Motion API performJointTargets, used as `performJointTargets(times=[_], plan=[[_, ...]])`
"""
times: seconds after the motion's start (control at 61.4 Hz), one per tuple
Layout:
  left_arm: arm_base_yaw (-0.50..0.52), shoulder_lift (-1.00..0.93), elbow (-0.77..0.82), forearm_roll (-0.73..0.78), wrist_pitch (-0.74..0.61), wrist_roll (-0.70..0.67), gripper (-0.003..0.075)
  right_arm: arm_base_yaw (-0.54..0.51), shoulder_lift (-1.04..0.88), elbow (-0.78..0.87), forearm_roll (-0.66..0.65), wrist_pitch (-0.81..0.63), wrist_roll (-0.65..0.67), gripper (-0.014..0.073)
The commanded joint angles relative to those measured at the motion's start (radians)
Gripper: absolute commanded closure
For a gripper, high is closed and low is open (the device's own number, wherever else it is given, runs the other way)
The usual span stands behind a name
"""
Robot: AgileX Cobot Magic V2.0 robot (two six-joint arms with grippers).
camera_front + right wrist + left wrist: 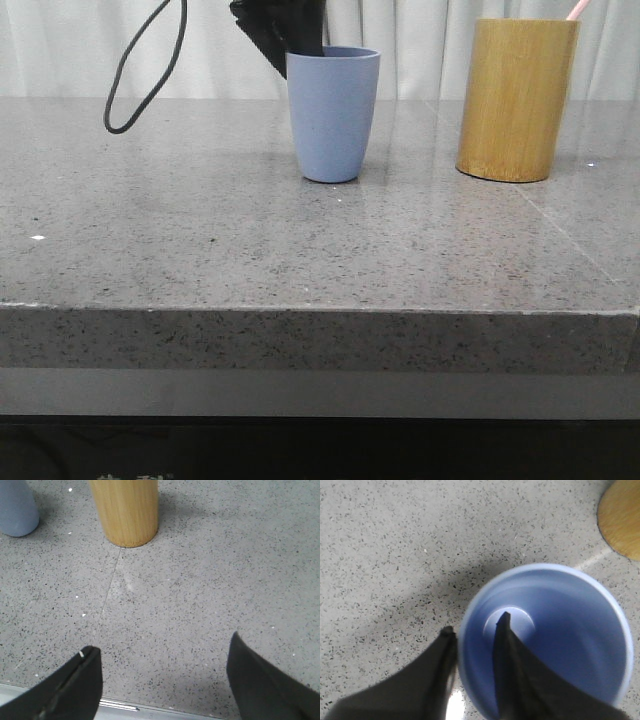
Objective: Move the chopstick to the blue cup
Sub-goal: 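Release the blue cup and raise the left gripper away, then reach the right gripper over the bamboo holder and grasp the pink chopstick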
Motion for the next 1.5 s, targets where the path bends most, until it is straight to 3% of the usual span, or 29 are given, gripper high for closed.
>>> performJointTargets(times=[0.0,0.375,0.782,0.929,1.189,1.482], plan=[[-0.007,-0.062,-0.032,-0.018,-0.048,-0.004,0.0418,-0.006,0.003,-0.031,0.012,-0.057,-0.006,0.0054],[-0.005,-0.14,-0.032,-0.022,-0.075,-0.004,0.0405,-0.006,0.003,-0.031,0.012,-0.082,-0.006,0.0054],[-0.005,-0.39,-0.019,-0.025,-0.079,-0.004,0.0405,-0.007,0.031,-0.033,0.002,-0.179,-0.006,0.0054],[-0.005,-0.485,0.034,-0.051,-0.085,-0.009,0.0405,-0.062,0.074,-0.068,0.002,-0.196,0.03,0.0054],[-0.005,-0.701,0.299,-0.051,-0.177,-0.009,0.0405,-0.256,0.227,-0.206,0.15,-0.126,0.009,0.0054],[-0.005,-1.041,0.823,-0.043,-0.375,-0.009,0.0405,-0.287,0.451,-0.416,0.514,0.076,-0.293,0.0054]])
